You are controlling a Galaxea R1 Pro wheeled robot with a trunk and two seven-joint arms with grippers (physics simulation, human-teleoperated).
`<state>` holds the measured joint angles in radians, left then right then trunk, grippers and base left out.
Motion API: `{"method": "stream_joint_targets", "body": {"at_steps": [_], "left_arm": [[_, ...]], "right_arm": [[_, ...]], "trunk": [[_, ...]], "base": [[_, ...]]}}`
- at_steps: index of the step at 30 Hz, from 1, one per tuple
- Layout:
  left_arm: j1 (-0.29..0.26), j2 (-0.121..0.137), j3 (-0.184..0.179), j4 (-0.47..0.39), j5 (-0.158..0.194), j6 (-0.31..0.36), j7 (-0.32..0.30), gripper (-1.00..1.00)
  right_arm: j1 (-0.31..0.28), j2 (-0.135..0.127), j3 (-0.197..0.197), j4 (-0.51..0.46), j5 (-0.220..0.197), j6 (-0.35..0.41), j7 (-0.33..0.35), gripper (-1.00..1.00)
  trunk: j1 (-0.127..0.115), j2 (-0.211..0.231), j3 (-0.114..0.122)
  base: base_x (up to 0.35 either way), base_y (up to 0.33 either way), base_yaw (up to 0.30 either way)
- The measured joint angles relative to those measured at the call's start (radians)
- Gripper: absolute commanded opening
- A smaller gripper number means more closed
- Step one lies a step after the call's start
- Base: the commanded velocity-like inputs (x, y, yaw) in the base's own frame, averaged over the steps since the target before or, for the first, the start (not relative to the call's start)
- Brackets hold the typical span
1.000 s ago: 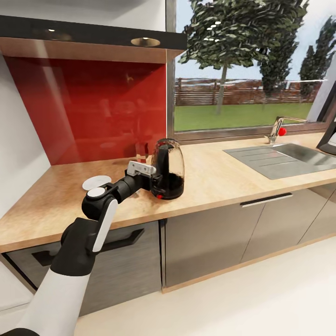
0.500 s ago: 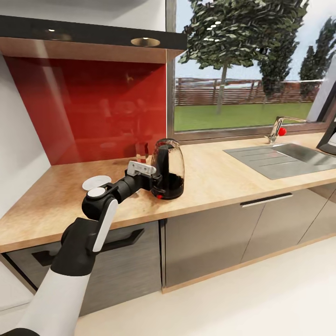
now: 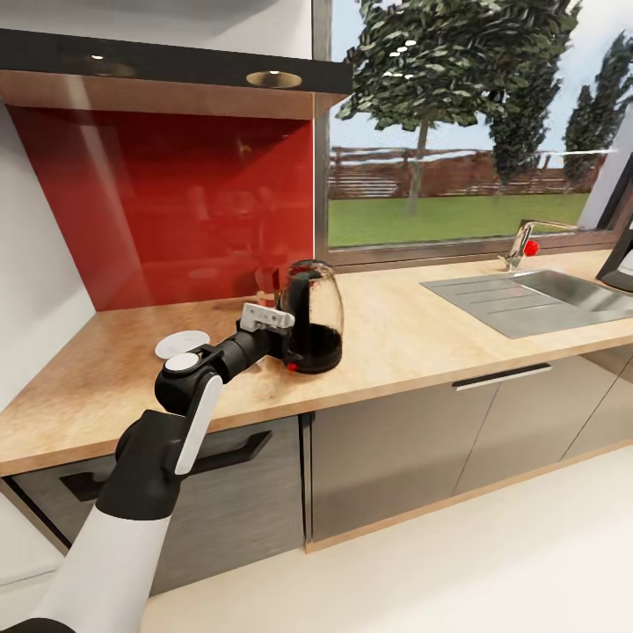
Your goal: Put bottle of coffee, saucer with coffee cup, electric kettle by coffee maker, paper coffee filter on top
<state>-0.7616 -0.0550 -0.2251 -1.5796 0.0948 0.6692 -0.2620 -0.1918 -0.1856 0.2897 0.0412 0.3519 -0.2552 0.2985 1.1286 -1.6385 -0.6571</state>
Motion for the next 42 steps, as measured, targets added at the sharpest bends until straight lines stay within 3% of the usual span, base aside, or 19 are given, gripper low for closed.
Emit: {"method": "stream_joint_targets", "body": {"at_steps": [29, 42], "left_arm": [[0.0, 0.0, 0.0, -0.001, -0.011, -0.001, 0.0, -1.0], [0.0, 0.0, 0.0, -0.001, -0.011, -0.002, 0.001, -1.0]], "right_arm": [[0.0, 0.0, 0.0, 0.0, 0.0, 0.0, 0.0, 1.0], [0.0, 0.0, 0.0, 0.0, 0.0, 0.0, 0.0, 1.0]], "trunk": [[0.0, 0.0, 0.0], [-0.05, 0.091, 0.041]], "base": [[0.0, 0.0, 0.0], [0.0, 0.0, 0.0]]}}
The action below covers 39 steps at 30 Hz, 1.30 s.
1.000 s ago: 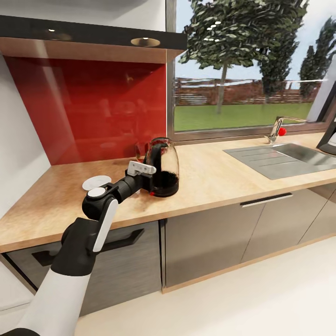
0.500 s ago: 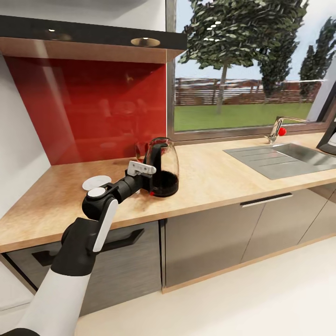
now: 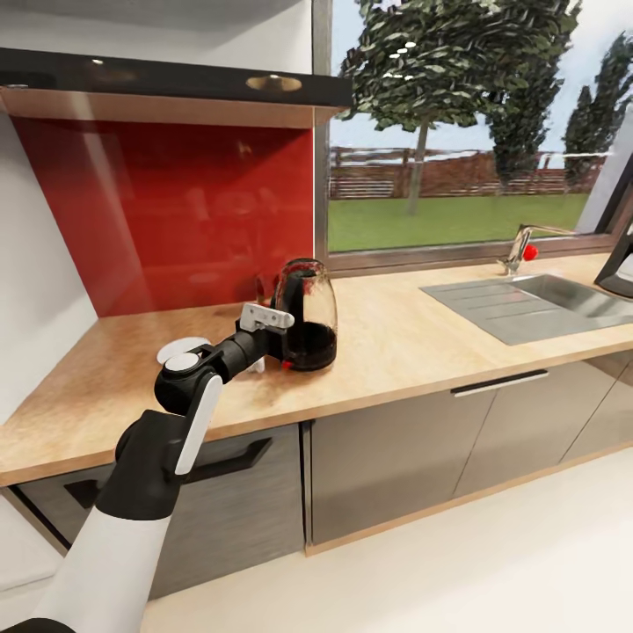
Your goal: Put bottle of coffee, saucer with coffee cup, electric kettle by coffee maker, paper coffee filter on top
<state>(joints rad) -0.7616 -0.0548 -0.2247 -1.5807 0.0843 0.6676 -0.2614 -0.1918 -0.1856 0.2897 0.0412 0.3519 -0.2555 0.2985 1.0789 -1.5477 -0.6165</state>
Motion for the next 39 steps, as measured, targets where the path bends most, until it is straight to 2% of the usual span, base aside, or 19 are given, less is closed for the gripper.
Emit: {"method": "stream_joint_targets", "body": {"at_steps": [12, 25, 39], "left_arm": [[0.0, 0.0, 0.0, 0.0, 0.0, 0.0, 0.0, -1.0], [0.0, 0.0, 0.0, 0.0, -0.001, 0.0, 0.0, -1.0], [0.0, -0.001, 0.0, 0.001, 0.001, 0.0, 0.0, -1.0]], "right_arm": [[0.0, 0.0, 0.0, 0.0, 0.0, -0.001, 0.0, 1.0], [0.0, 0.0, -0.001, 0.0, -0.002, -0.001, 0.0, 1.0], [0.0, 0.0, 0.0, 0.0, -0.002, 0.0, 0.0, 1.0]], "trunk": [[-0.046, 0.084, 0.038], [-0.046, 0.084, 0.038], [-0.046, 0.084, 0.041]], "base": [[0.0, 0.0, 0.0], [0.0, 0.0, -0.016], [0.0, 0.0, -0.241]]}}
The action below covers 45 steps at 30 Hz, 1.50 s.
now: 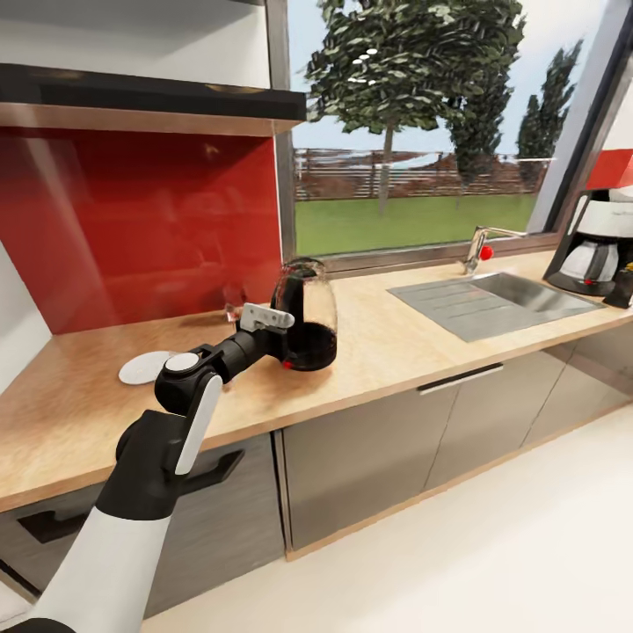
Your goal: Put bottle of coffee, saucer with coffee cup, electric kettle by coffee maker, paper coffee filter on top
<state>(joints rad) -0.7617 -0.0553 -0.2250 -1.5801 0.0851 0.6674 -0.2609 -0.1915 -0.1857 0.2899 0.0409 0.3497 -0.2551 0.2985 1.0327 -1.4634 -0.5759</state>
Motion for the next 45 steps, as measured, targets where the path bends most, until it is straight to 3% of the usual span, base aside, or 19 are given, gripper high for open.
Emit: {"method": "stream_joint_targets", "body": {"at_steps": [20, 28, 45], "left_arm": [[0.0, 0.0, 0.0, 0.0, 0.001, 0.0, 0.0, -1.0], [0.0, 0.0, 0.0, 0.0, 0.0, -0.001, 0.0, -1.0], [0.0, -0.001, 0.0, 0.0, 0.0, -0.001, 0.0, -1.0]], "right_arm": [[0.0, 0.0, 0.0, 0.0, 0.0, 0.0, 0.0, 1.0], [0.0, 0.0, 0.0, 0.0, 0.002, 0.0, -0.001, 1.0], [0.0, -0.003, -0.001, 0.0, -0.001, -0.003, 0.001, 1.0]], "trunk": [[0.0, 0.0, 0.009], [0.0, 0.0, 0.009], [0.0, 0.0, 0.009]], "base": [[0.009, 0.0, -0.27], [0.197, 0.0, -0.121], [0.011, 0.0, -0.108]]}}
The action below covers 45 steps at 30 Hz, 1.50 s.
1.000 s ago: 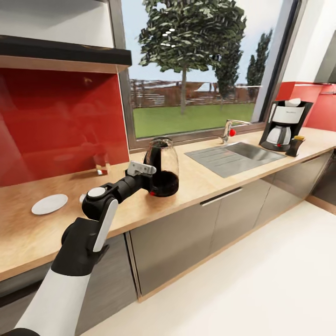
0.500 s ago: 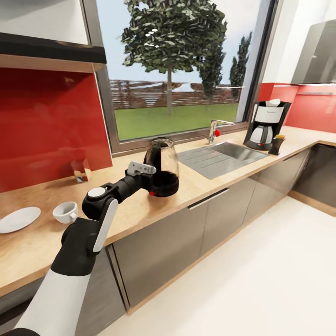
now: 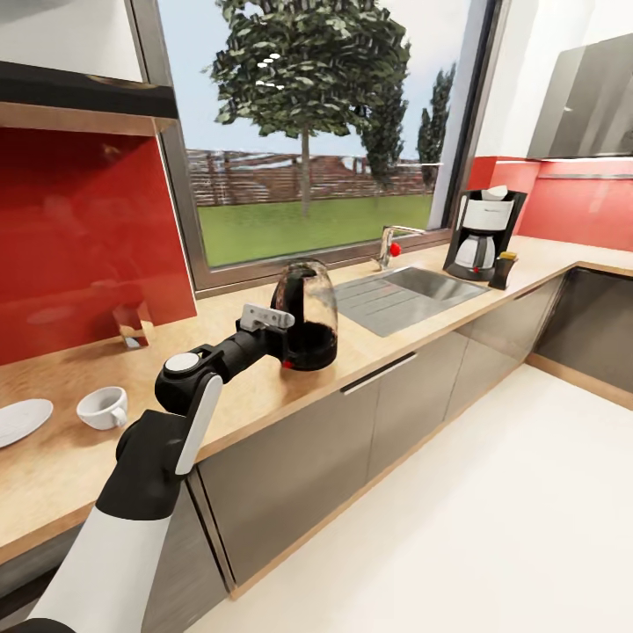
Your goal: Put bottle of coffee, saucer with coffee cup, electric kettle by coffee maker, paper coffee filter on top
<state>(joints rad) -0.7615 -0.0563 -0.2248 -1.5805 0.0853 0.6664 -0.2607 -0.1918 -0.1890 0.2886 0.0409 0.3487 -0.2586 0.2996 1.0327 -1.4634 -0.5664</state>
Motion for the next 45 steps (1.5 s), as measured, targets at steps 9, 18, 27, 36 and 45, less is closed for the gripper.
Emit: {"method": "stream_joint_targets", "body": {"at_steps": [9, 18, 27, 36, 45], "left_arm": [[0.0, 0.0, 0.0, 0.0, 0.0, 0.0, -0.001, -1.0], [0.0, 0.0, 0.0, 0.0, 0.0, -0.001, -0.001, -1.0], [0.0, 0.0, 0.0, 0.0, 0.0, 0.0, -0.001, -1.0], [0.0, 0.0, 0.0, 0.0, 0.001, -0.001, -0.001, -1.0], [0.0, 0.0, 0.0, 0.0, 0.001, -0.001, -0.002, -1.0]], "right_arm": [[0.0, 0.002, -0.001, -0.001, 0.0, 0.003, -0.001, 1.0], [0.0, 0.002, 0.0, -0.001, -0.001, 0.003, -0.001, 1.0], [0.0, 0.002, 0.0, -0.001, -0.001, 0.003, -0.001, 1.0], [0.0, 0.002, 0.0, -0.001, -0.001, 0.003, -0.001, 1.0], [0.0, 0.002, 0.0, -0.001, 0.0, 0.003, -0.001, 1.0]], "trunk": [[0.0, 0.0, 0.0], [0.0, 0.0, 0.004], [0.0, 0.0, 0.009], [0.0, 0.0, 0.014], [0.0, 0.0, 0.019]], "base": [[0.0, 0.0, -0.014], [0.0, 0.0, -0.232], [0.0, 0.0, -0.263], [0.0, 0.0, -0.265], [0.0, 0.0, -0.265]]}}
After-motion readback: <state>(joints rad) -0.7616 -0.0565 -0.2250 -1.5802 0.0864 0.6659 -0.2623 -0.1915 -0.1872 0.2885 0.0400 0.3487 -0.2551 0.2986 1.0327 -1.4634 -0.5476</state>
